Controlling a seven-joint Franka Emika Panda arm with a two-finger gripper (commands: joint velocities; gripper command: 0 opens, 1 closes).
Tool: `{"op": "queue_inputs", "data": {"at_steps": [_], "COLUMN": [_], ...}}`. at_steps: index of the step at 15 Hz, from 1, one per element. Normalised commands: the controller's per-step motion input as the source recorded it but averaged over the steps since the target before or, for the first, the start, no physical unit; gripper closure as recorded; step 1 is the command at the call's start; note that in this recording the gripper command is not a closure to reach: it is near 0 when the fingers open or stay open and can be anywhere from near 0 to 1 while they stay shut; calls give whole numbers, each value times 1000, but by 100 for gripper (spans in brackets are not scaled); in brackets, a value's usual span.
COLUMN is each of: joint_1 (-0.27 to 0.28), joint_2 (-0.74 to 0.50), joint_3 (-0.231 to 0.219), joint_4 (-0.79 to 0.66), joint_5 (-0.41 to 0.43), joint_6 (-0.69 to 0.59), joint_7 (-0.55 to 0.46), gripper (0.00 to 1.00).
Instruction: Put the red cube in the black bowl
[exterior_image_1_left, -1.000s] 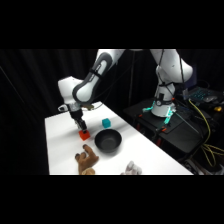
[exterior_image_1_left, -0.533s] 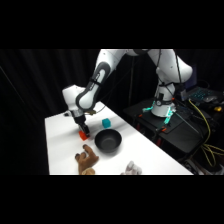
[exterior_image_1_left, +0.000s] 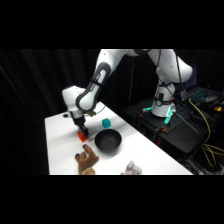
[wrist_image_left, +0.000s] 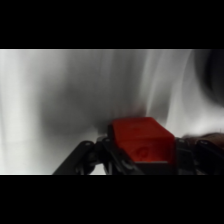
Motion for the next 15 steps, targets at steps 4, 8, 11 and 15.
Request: {"op": "queue_inputs", "data": {"at_steps": [4,8,11,15], "joint_1": [201,247,237,198], "joint_2": [-475,-540,-600,-612], "joint_3": [-123,-193,-136,-28], "joint_4": [-357,-350,-455,-551], "joint_5": [-113,-173,-146,-28], "joint_6": [0,-158,-212,-132], "joint_7": [238,320,296,228], "gripper": [100,100,100,100]}}
